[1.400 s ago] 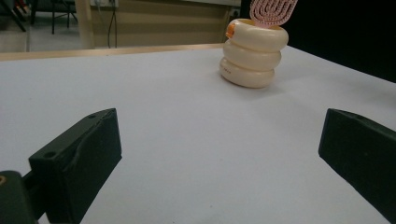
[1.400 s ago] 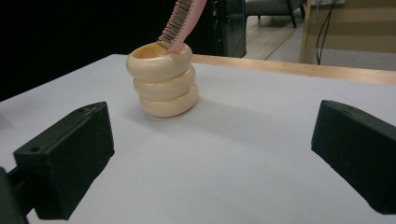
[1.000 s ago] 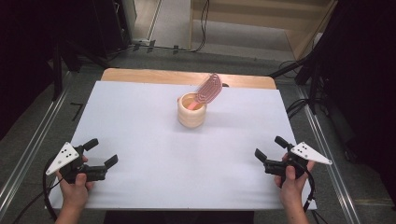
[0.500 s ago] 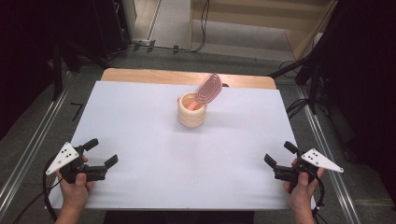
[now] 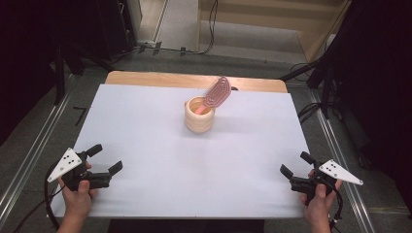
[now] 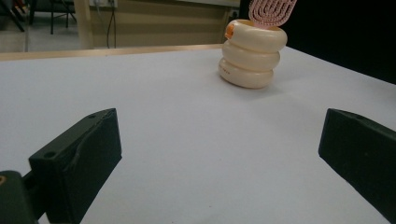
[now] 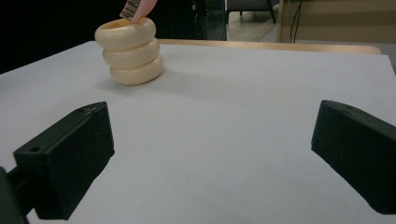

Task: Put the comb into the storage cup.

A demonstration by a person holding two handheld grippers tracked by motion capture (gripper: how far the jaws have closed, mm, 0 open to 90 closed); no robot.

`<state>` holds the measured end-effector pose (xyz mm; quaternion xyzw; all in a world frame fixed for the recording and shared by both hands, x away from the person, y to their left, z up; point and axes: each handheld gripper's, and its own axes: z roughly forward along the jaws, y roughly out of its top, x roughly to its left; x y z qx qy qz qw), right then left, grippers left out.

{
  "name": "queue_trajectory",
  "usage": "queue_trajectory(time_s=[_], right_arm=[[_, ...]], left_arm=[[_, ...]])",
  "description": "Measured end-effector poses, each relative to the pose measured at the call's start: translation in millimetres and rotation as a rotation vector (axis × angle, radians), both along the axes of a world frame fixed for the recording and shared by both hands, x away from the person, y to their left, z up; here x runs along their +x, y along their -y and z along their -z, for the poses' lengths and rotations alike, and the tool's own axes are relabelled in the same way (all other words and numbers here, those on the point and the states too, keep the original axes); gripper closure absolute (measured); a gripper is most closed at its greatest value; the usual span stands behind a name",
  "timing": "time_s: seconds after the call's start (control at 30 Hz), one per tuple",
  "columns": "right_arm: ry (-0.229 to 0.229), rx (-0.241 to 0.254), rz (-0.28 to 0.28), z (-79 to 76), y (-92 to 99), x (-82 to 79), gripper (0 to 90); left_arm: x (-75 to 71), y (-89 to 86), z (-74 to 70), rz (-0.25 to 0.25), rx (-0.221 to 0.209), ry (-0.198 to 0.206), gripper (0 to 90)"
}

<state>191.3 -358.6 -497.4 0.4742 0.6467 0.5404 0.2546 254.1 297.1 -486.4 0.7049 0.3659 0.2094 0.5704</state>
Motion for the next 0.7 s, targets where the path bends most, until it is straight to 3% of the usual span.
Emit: queue_trajectory(time_s=[0.17, 0.23, 0.4, 0.5, 0.7], right_arm=[[0.005, -0.031, -0.003, 4.5, 3.7, -2.6, 0.0], [-0.012, -0.019, 0.006, 13.9, 4.5, -0.2, 0.0], [-0.006, -0.013, 0.002, 15.4, 4.8, 1.0, 0.0], [-0.002, 0.022, 0.007, 16.5, 9.5, 0.6, 0.0], [-0.016, 0.007, 0.008, 16.6, 6.6, 1.5, 0.0]], left_arm=[[0.0, 0.1, 0.0, 0.001, 0.001, 0.001, 0.0], [0.1, 0.3, 0.0, -0.001, 0.004, 0.001, 0.0], [0.2, 0.5, 0.1, -0.005, 0.003, 0.000, 0.0], [0.2, 0.6, 0.2, -0.005, 0.004, 0.000, 0.0], [0.2, 0.9, 0.2, -0.008, 0.006, 0.003, 0.0]])
